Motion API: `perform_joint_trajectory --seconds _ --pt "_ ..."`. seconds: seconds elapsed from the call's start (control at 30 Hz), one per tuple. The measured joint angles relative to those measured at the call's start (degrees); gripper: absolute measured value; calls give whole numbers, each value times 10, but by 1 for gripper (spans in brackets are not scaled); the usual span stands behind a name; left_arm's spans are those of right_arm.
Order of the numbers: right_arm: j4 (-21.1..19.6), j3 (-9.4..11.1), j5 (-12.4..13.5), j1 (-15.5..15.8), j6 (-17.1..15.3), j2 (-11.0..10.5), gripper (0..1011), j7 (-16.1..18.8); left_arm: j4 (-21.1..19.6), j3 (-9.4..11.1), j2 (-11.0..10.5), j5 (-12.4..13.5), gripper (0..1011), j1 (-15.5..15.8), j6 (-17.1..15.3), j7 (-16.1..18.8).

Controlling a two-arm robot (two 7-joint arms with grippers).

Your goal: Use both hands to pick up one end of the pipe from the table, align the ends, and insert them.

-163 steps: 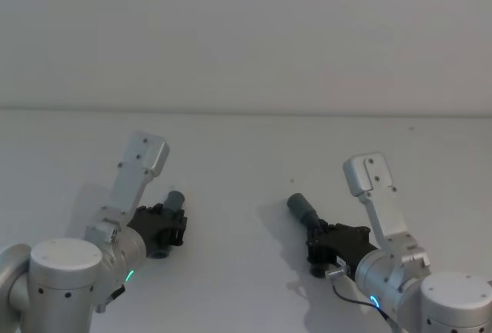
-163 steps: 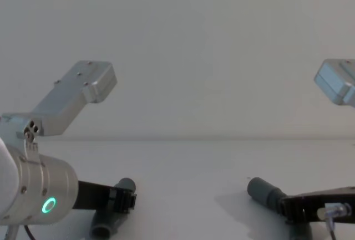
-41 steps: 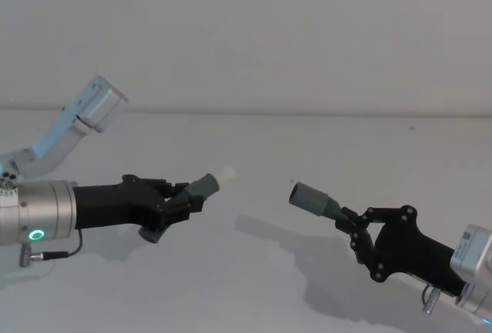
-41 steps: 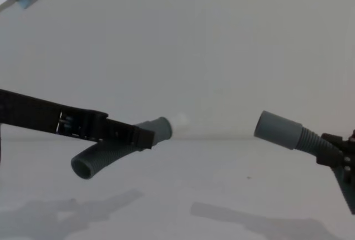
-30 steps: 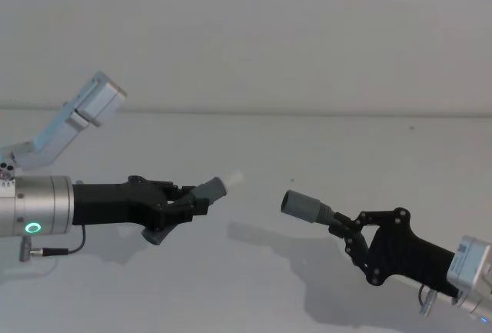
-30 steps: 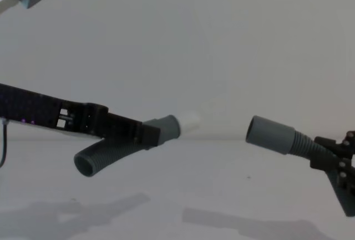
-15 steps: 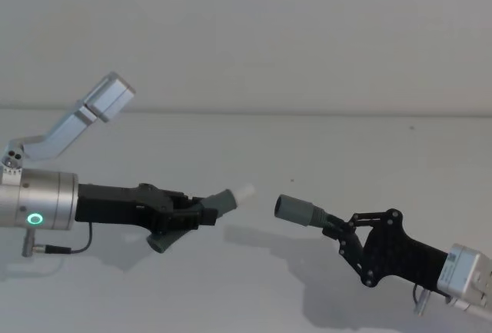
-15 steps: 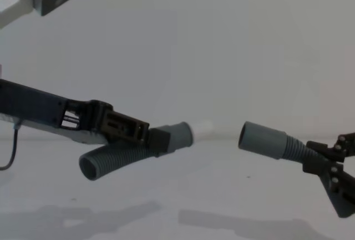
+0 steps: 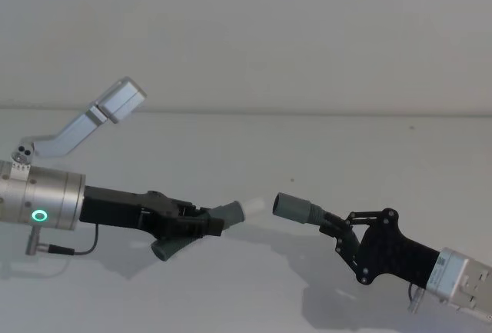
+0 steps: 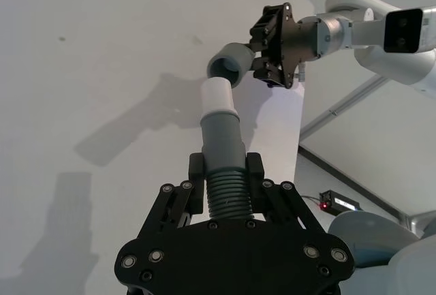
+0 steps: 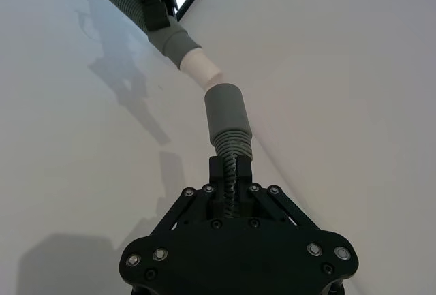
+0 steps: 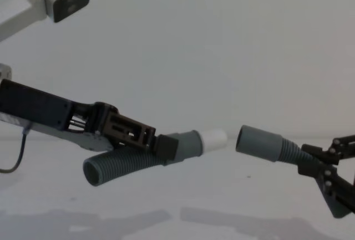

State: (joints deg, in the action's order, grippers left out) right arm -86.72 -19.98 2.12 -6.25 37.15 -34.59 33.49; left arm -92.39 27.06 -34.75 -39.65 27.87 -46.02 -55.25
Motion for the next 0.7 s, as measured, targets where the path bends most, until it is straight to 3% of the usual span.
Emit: perform_joint_trajectory --seconds 0.7 --pt "21 -5 -20 -8 9 6 85 -14 14 22 -5 0 348 21 6 -17"
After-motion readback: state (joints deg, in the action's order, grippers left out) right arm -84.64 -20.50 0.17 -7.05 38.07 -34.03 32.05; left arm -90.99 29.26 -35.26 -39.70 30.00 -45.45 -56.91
